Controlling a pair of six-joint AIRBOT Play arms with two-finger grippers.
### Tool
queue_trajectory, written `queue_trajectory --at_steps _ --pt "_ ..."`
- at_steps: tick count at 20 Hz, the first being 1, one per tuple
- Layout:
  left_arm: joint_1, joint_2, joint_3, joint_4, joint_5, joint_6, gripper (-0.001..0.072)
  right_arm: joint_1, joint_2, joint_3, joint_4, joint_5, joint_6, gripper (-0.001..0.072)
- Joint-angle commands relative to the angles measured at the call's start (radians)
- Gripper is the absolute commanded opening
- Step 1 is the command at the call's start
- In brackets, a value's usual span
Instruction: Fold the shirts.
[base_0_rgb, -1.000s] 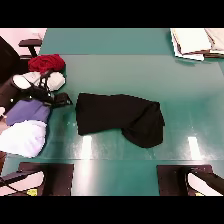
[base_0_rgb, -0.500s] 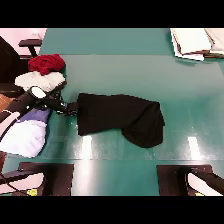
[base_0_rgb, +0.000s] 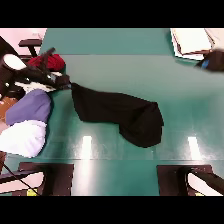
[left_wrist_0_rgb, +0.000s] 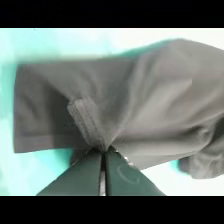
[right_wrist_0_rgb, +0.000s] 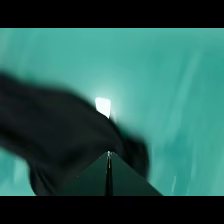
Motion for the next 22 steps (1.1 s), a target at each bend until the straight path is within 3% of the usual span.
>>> queue_trajectory --at_steps 1,2,3,4,6,12,16,18,22 --pt "0.017 0.0 0.107 0.009 -0.042 0.001 0.0025 -0.048 0.0 -0.313 -0.03 -0.055 0.001 0.0017" --pt "0.017 -0.001 0.106 0.014 -0.042 0.001 0.0025 -0.072 0.0 -0.412 -0.015 -0.102 0.001 0.0031" --pt "0.017 -0.001 0.105 0.023 -0.042 0.001 0.0025 -0.095 -0.001 -0.5 0.008 -0.143 0.0 0.0228" --pt "0.017 -0.001 0.105 0.025 -0.041 0.001 0.0025 -0.113 -0.011 -0.585 0.048 -0.177 -0.003 0.0486" --pt "0.016 -0.001 0.105 0.024 -0.028 0.001 0.0026 -0.109 -0.061 -0.697 0.12 -0.217 -0.056 0.0436" --pt "0.015 -0.001 0.105 0.024 -0.018 0.001 0.0025 0.067 -0.246 -0.76 0.224 -0.41 -0.097 0.0427" --pt "0.015 -0.001 0.106 0.025 -0.018 0.001 0.0025 0.109 -0.251 -0.758 0.229 -0.514 -0.097 0.0036" --pt "0.015 0.002 0.13 0.024 -0.027 0.001 0.0024 0.081 -0.191 -0.712 0.214 -0.515 -0.097 0.0016" --pt "0.015 0.111 0.277 0.025 -0.011 0.0 0.0024 -0.03 0.0 -0.444 0.111 -0.375 -0.097 0.0015"
